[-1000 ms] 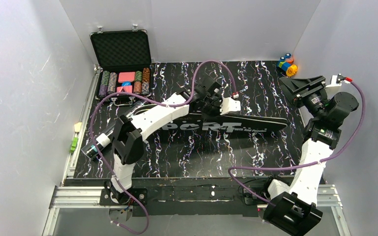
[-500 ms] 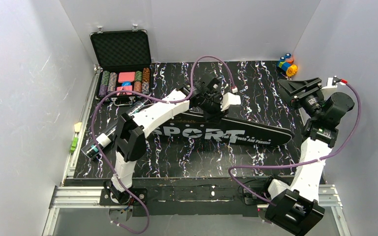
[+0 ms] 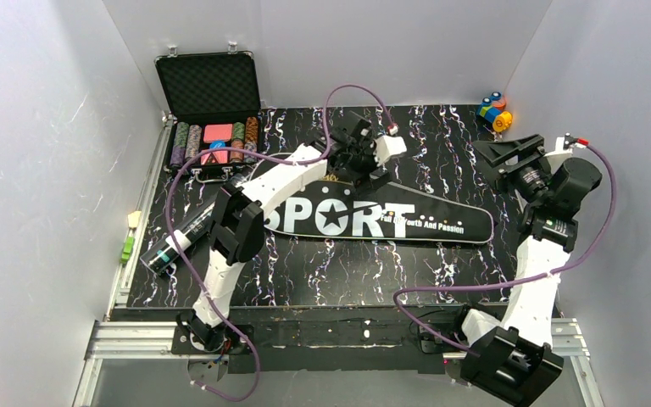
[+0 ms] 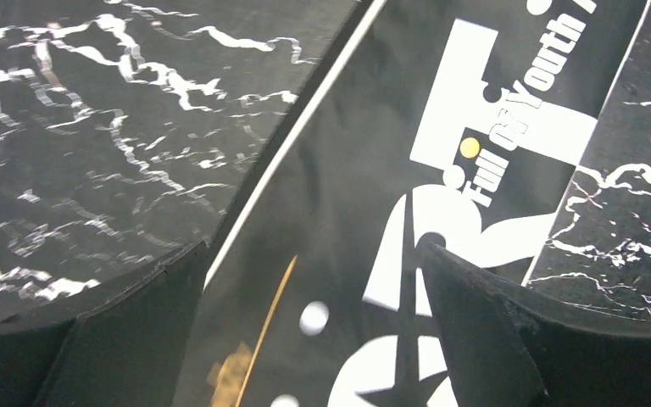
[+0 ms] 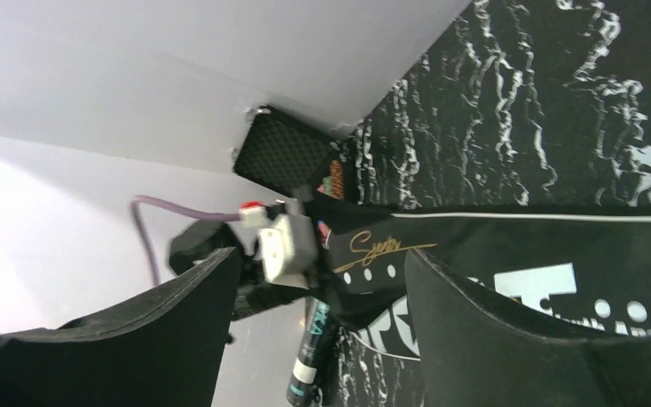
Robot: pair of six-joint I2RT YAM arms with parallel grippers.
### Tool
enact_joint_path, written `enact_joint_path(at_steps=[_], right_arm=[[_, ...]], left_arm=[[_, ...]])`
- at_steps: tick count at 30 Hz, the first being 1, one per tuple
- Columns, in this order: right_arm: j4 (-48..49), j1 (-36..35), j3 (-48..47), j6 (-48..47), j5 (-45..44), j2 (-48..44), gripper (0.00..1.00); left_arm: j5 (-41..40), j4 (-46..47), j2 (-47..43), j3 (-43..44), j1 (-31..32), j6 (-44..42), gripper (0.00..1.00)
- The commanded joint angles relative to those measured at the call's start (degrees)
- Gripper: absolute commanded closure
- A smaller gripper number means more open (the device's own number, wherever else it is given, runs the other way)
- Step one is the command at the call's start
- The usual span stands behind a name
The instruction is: Pack up the badminton gear
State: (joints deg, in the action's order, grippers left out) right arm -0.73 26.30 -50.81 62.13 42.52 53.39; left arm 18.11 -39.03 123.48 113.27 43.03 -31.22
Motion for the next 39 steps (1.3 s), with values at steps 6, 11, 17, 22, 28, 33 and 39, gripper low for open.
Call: enact_joint_path(at_steps=[6, 11, 17, 22, 28, 33, 39], right_arm=[[-21.95, -13.38, -13.47, -22.92, -19.7, 5.55, 0.16], [-21.55, -25.12, -12.39, -30.95, -36.55, 6.25, 0.14], [-4.71, -29.83, 1.02, -38.88, -42.12, 0.24, 0.13], [0.18, -30.17, 7.39, -45.87, -47.81, -2.3, 0.12], [15.21, -30.17, 18.56, -52.38, -54.46, -2.2, 0.12], [29.97, -30.17, 27.91, -53.38, -61.25, 3.53, 0.11], [43.89, -30.11, 35.68, -53.89, -68.39, 7.96, 0.11]], left_arm=[[-7.59, -0.02, -15.33, 0.64, -8.31, 13.22, 0.02], [-2.9, 2.45, -27.2, -11.84, -19.1, 22.15, 0.02], [1.03, 13.02, -41.42, -34.37, -31.12, 26.43, 0.02], [0.9, 21.77, -45.46, -47.98, -39.9, 29.29, 0.02], [-0.8, 30.85, -43.08, -59.29, -46.37, 28.22, 0.02], [0.98, 44.96, -43.54, -69.41, -48.96, 26.93, 0.02], [0.39, 65.0, -47.1, -81.36, -49.16, 28.72, 0.02]])
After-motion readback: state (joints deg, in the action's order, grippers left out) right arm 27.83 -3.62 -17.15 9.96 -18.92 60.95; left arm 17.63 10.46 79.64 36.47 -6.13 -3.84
